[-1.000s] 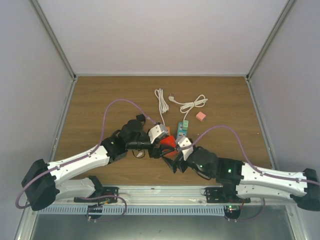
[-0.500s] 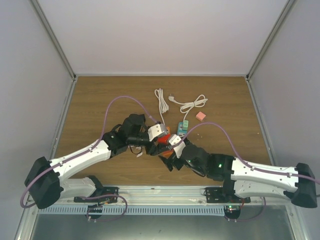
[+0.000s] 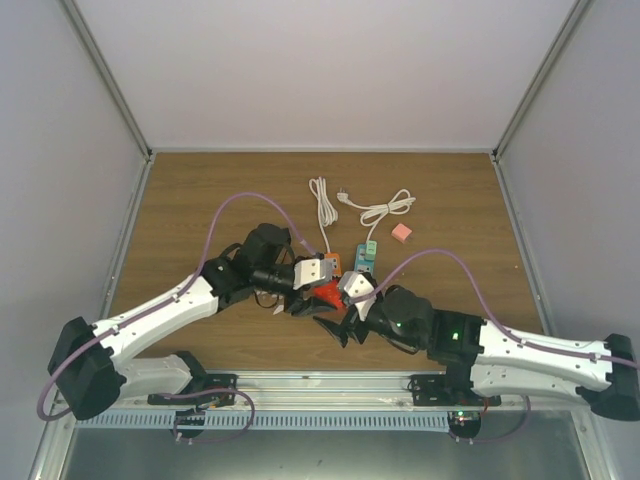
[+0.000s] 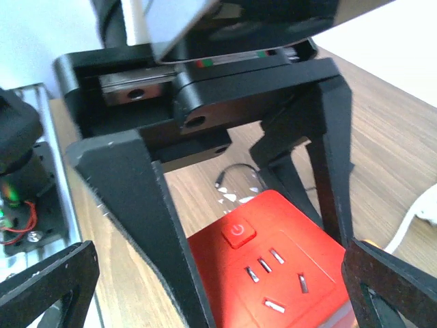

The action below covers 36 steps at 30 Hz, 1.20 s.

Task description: Insert the plug

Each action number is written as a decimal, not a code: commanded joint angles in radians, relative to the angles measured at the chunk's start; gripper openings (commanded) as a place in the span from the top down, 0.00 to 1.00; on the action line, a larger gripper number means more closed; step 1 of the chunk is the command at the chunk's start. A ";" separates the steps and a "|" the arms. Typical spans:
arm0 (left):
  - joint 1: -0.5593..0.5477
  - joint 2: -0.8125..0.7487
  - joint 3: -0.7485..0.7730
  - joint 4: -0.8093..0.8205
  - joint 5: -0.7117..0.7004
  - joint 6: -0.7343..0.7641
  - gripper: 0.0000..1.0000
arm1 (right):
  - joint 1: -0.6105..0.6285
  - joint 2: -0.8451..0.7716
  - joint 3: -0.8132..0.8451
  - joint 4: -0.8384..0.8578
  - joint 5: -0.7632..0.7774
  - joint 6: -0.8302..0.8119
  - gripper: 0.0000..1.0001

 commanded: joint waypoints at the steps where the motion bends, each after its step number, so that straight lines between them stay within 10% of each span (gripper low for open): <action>1: 0.022 -0.060 0.107 -0.049 0.140 0.130 1.00 | 0.003 -0.026 -0.047 0.046 -0.135 -0.058 0.00; 14: 0.162 0.106 0.330 -0.457 0.434 0.417 0.95 | 0.006 -0.016 -0.067 0.078 -0.124 -0.089 0.00; 36: 0.187 0.012 0.271 -0.377 0.449 0.335 0.97 | 0.006 -0.115 -0.066 0.103 -0.156 -0.115 0.01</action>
